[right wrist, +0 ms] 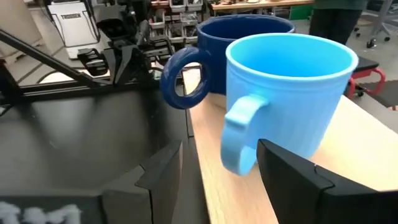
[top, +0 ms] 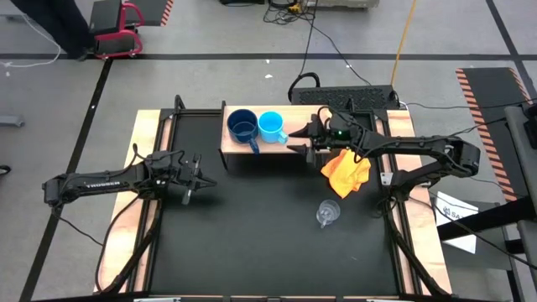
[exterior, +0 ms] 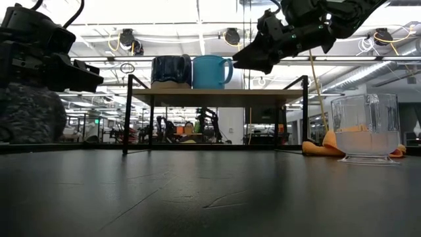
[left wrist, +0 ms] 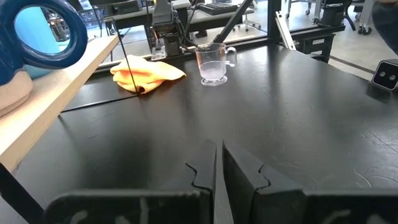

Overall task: Stack small to large cups/mugs on shelf
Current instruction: Put the blue mug on the shelf

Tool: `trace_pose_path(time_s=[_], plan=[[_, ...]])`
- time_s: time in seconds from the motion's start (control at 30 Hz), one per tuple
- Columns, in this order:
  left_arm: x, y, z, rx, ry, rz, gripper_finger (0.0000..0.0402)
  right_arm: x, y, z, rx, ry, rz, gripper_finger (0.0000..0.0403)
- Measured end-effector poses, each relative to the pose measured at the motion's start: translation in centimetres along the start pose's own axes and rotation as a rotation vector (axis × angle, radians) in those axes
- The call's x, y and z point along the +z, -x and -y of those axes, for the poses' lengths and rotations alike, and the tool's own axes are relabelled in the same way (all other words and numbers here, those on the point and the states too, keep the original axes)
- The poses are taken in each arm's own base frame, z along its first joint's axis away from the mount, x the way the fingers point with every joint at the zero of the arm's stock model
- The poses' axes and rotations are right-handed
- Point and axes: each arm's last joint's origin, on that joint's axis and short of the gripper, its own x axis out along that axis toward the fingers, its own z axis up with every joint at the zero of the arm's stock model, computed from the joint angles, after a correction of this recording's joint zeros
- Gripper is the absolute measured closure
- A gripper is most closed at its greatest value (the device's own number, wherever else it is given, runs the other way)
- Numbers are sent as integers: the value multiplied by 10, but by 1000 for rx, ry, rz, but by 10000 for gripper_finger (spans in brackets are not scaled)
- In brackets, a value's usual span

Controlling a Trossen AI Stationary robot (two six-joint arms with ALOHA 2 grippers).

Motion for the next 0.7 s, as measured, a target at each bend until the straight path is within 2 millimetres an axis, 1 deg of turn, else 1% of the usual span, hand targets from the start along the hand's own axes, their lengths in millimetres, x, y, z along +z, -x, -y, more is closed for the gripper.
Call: trace_pose_path(time_s=[0.2,0.37,0.6,0.7], plan=[[0,0,0,0,0,0,371,-3,-8,-5,48,-4,3,203],[0,0,0,-1,1,-2,371,-10,-16,-7,59,-9,-11,203],[0,0,0,-6,3,-1,371,-8,-18,-8,67,-6,17,203],[0,0,0,-6,3,-1,371,-5,-18,-13,112,-8,44,204]])
